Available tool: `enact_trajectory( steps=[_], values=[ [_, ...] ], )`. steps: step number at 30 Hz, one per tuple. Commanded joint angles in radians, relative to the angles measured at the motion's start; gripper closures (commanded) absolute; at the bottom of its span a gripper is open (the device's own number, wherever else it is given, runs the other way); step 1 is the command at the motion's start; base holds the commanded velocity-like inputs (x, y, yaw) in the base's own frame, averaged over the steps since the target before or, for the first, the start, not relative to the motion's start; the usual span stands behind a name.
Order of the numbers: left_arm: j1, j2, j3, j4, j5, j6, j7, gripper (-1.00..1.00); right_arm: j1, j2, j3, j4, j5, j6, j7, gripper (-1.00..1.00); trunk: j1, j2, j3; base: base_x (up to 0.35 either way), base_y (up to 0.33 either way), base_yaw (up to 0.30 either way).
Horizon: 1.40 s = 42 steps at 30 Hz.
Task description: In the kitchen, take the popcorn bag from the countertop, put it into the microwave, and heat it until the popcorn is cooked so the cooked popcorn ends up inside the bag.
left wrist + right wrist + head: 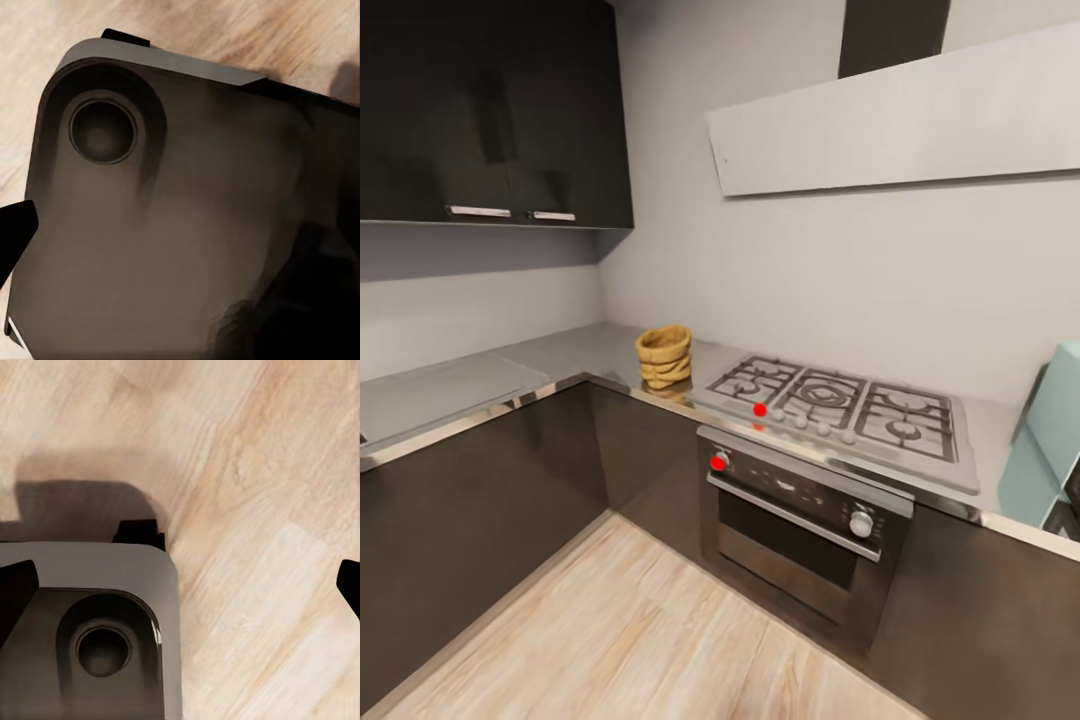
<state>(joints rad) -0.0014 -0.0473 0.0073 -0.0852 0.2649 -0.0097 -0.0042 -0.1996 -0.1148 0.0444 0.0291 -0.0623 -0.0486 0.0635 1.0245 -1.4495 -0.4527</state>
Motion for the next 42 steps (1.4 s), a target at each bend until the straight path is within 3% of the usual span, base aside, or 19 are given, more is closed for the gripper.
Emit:
enact_trajectory(
  steps=[1, 42],
  values=[
    [0.0, 0.0, 0.0, -0.001, 0.005, -0.001, 0.0, -1.0, -0.001, 0.0, 0.005, 0.003, -0.007, -0.005, 0.004, -1.0, 0.001, 0.0, -0.001, 0.274, 0.182, 0.0],
    [0.0, 0.0, -0.001, 0.0, 0.005, -0.001, 0.0, -1.0, -0.001, 0.001, 0.005, 0.002, -0.001, -0.007, 0.004, -1.0, 0.001, 0.0, -0.001, 0.25, 0.197, 0.0]
  ],
)
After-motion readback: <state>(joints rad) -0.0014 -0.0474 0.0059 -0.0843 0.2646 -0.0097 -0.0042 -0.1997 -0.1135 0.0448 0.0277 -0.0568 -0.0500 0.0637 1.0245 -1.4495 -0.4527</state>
